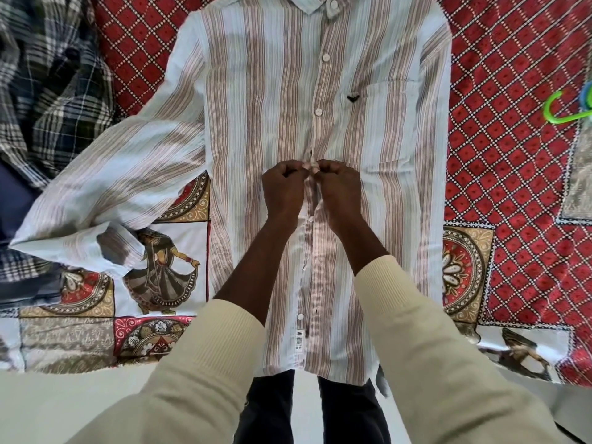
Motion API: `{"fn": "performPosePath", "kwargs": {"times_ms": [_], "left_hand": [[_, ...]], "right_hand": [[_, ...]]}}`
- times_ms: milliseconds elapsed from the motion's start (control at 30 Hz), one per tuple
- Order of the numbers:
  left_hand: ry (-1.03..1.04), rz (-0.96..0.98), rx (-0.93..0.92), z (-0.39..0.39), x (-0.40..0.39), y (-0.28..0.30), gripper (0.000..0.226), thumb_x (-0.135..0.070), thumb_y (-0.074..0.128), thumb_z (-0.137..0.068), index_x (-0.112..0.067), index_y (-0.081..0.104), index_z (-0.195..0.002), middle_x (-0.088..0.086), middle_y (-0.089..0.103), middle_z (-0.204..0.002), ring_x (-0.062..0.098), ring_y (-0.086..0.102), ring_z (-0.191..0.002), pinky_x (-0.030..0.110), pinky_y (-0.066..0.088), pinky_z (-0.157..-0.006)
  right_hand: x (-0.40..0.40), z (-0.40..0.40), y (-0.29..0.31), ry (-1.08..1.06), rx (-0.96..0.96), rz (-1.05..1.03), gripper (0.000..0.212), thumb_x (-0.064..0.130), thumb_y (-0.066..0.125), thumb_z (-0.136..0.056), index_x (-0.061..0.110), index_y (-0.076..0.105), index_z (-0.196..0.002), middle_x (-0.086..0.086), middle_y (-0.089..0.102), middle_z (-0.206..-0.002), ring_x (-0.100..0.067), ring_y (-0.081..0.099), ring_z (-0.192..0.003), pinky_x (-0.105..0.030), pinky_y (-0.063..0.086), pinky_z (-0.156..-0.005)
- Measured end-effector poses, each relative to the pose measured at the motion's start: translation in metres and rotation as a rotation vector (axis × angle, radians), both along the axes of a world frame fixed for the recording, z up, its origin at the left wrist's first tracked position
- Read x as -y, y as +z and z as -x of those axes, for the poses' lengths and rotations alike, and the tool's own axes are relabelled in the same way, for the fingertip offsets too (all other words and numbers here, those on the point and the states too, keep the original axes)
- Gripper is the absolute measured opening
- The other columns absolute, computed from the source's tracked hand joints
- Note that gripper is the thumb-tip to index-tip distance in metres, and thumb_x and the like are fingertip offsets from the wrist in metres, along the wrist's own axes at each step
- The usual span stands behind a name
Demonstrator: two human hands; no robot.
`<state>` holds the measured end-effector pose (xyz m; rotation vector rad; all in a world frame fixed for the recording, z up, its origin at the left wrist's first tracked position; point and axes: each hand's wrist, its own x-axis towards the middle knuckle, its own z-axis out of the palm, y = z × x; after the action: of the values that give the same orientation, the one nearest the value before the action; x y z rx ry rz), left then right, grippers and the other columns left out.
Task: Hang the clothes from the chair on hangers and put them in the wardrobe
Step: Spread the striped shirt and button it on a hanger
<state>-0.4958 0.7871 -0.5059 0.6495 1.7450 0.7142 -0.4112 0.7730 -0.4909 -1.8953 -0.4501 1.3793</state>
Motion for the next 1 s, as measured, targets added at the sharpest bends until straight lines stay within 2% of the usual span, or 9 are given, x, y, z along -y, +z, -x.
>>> {"fn": "performPosePath", "kwargs": {"times_ms": [233, 433, 500, 600, 700, 800, 833, 900, 1000], "left_hand": [[-0.058, 0.017, 0.011, 0.003, 0.001, 0.001, 0.006, -0.015, 0.069, -0.088, -0.014, 0.072, -0.082, -0.006, 0.065, -0.063, 0.009, 0.059, -0.056, 0.029, 0.049, -0.059], [-0.027, 0.008, 0.001, 0.0, 0.002, 0.002, 0.012, -0.014, 0.069, -0.088, -0.018, 0.071, -0.076, -0.001, 0.066, -0.065, 0.013, 0.059, -0.058, 0.032, 0.049, -0.06], [-0.022, 0.015, 0.013, 0.002, 0.001, 0.003, 0.017, -0.015, 0.071, -0.087, -0.02, 0.07, -0.07, 0.0, 0.066, -0.062, 0.014, 0.06, -0.059, 0.033, 0.051, -0.06], [-0.009, 0.057, 0.118, 0.006, -0.001, 0.007, 0.013, -0.011, 0.073, -0.085, -0.012, 0.071, -0.072, 0.008, 0.066, -0.062, 0.018, 0.06, -0.057, 0.029, 0.05, -0.055], [0.005, 0.105, 0.2, 0.009, -0.005, 0.01, 0.01, -0.005, 0.071, -0.086, -0.009, 0.07, -0.076, 0.013, 0.07, -0.07, 0.02, 0.066, -0.06, 0.029, 0.054, -0.057], [-0.004, 0.13, 0.234, 0.01, -0.007, 0.014, 0.013, 0.001, 0.064, -0.088, -0.006, 0.069, -0.079, 0.016, 0.071, -0.075, 0.021, 0.068, -0.059, 0.026, 0.054, -0.053], [-0.008, 0.133, 0.242, 0.01, -0.008, 0.015, 0.014, 0.003, 0.062, -0.089, -0.006, 0.068, -0.08, 0.016, 0.07, -0.074, 0.021, 0.068, -0.059, 0.026, 0.054, -0.053], [-0.012, 0.139, 0.244, 0.013, -0.008, 0.012, 0.013, 0.003, 0.059, -0.09, -0.004, 0.068, -0.083, 0.013, 0.07, -0.072, 0.021, 0.068, -0.06, 0.029, 0.056, -0.057], [-0.03, 0.137, 0.267, 0.015, -0.009, 0.011, 0.01, -0.008, 0.065, -0.09, -0.002, 0.07, -0.083, 0.014, 0.071, -0.073, 0.023, 0.068, -0.064, 0.033, 0.058, -0.065]], "right_hand": [[0.001, 0.002, -0.002, -0.107, -0.099, 0.013, 0.012, 0.003, 0.066, -0.086, 0.01, 0.074, -0.09, -0.006, 0.074, -0.084, -0.021, 0.073, -0.084, -0.036, 0.058, -0.083], [0.001, -0.001, 0.002, -0.131, -0.139, 0.029, 0.009, 0.006, 0.066, -0.084, 0.008, 0.07, -0.077, -0.005, 0.067, -0.07, -0.014, 0.062, -0.063, -0.027, 0.049, -0.06], [0.0, -0.004, 0.004, -0.155, -0.156, 0.067, 0.008, 0.007, 0.061, -0.084, 0.003, 0.066, -0.079, -0.012, 0.057, -0.07, -0.015, 0.051, -0.057, -0.025, 0.042, -0.052], [-0.002, -0.007, 0.004, -0.178, -0.178, 0.08, 0.01, 0.004, 0.059, -0.081, -0.001, 0.066, -0.086, -0.018, 0.054, -0.073, -0.015, 0.047, -0.053, -0.022, 0.037, -0.045], [-0.003, -0.003, -0.002, -0.173, -0.116, 0.068, 0.022, 0.008, 0.063, -0.072, -0.013, 0.063, -0.08, -0.022, 0.054, -0.071, -0.024, 0.049, -0.059, -0.029, 0.038, -0.051], [-0.002, 0.001, -0.008, -0.124, -0.029, 0.014, 0.029, 0.015, 0.069, -0.066, -0.012, 0.059, -0.071, -0.032, 0.056, -0.067, -0.028, 0.052, -0.06, -0.042, 0.043, -0.056], [-0.001, 0.002, -0.009, -0.102, -0.005, -0.007, 0.028, 0.015, 0.07, -0.065, -0.01, 0.057, -0.065, -0.03, 0.055, -0.063, -0.027, 0.05, -0.057, -0.043, 0.044, -0.055], [-0.002, 0.004, -0.008, -0.069, 0.063, -0.031, 0.026, 0.01, 0.069, -0.065, 0.003, 0.05, -0.05, -0.011, 0.047, -0.05, -0.019, 0.042, -0.05, -0.036, 0.039, -0.052], [-0.004, 0.005, -0.012, -0.014, 0.135, -0.051, 0.043, 0.006, 0.068, -0.07, 0.021, 0.043, -0.039, 0.014, 0.037, -0.04, -0.006, 0.033, -0.041, -0.028, 0.034, -0.051]]}}
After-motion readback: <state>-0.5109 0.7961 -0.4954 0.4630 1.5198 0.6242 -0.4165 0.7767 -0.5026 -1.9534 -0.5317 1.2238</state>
